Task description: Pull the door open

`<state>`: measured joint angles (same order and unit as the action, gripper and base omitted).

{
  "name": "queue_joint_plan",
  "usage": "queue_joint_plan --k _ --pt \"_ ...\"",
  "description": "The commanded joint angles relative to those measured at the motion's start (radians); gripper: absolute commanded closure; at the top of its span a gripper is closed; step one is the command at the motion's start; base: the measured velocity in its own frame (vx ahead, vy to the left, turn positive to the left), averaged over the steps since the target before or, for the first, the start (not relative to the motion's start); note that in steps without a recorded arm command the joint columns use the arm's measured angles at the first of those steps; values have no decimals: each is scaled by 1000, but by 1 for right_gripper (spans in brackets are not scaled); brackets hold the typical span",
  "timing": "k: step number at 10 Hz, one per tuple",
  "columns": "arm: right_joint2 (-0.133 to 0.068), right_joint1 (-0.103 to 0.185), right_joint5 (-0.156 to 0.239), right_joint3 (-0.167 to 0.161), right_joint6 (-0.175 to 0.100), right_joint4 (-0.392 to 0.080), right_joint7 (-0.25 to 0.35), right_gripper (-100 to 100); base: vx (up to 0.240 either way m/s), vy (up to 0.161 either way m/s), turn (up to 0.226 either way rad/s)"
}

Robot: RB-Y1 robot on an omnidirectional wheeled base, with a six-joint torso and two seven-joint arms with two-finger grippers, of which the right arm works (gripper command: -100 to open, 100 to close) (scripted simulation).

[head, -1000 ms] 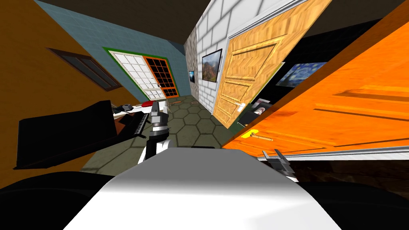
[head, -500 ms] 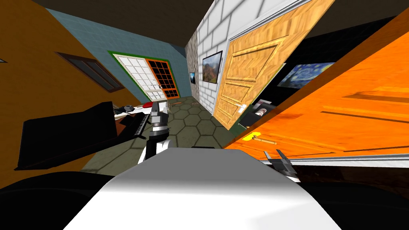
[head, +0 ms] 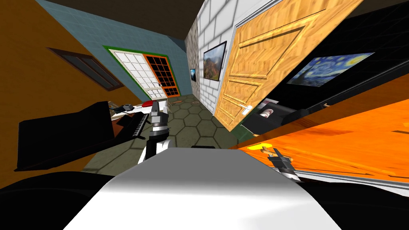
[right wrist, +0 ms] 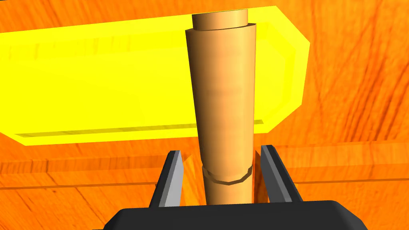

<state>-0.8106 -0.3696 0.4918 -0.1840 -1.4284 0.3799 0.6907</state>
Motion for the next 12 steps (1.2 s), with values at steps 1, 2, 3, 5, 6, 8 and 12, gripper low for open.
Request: queue_joint_plan --k 1,2,3,5,6,8,12 --pt "0 -1 0 0 -1 0 0 100 -37 6 2" --pt "0 -1 0 0 -1 0 0 100 -30 5 15" --pt "0 -1 0 0 -1 0 0 100 -19 3 -1" --pt "0 -1 0 0 -1 0 0 100 -8 3 -9" --pt "5 -9 -12 -17 -31 6 -6 100 32 -7 -22" --pt "6 -16 -17 -23 -38 56 -8 100 44 -18 -26" --pt "12 -28 -35 -50 -99 14 -17 100 21 -7 -6"
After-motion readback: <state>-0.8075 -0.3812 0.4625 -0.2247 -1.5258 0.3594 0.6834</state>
